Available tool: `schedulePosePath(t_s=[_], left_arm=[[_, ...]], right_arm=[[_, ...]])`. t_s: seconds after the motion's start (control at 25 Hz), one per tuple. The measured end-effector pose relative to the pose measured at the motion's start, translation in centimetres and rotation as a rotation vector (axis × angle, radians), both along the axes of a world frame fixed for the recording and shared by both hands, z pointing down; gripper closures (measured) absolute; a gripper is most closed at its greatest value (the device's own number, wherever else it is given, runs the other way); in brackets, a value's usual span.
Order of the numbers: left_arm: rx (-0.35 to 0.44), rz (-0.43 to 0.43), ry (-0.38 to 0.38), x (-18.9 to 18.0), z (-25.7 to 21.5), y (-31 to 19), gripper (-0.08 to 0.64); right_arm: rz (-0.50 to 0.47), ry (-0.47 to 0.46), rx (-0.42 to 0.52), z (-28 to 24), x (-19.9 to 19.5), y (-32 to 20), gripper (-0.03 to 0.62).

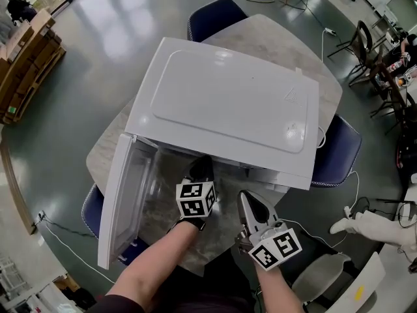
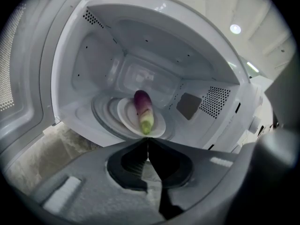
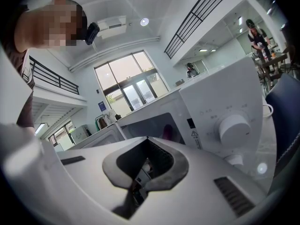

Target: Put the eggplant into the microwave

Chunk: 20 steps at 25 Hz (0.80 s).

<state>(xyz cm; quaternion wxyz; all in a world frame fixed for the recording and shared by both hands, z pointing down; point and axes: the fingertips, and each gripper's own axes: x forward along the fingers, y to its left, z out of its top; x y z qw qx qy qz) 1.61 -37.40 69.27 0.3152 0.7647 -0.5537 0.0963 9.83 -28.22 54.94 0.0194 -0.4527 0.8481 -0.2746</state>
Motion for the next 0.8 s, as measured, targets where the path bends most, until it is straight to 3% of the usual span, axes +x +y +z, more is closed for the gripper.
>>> schedulePosePath(t_s=[0.48,0.8], left_arm=[[-0.051,0.023,0.011,-0.5,-0.3,0.0,0.551],[-0.015,0.085,0.005,-0.3,-2.6,2.5,0.551]], right_arm=[[-0.028,0.003,-0.003,0.2,-1.2,0.8,0.591],[-0.025,0.030,0.023,-0.4,-1.8,1.0,0.591]])
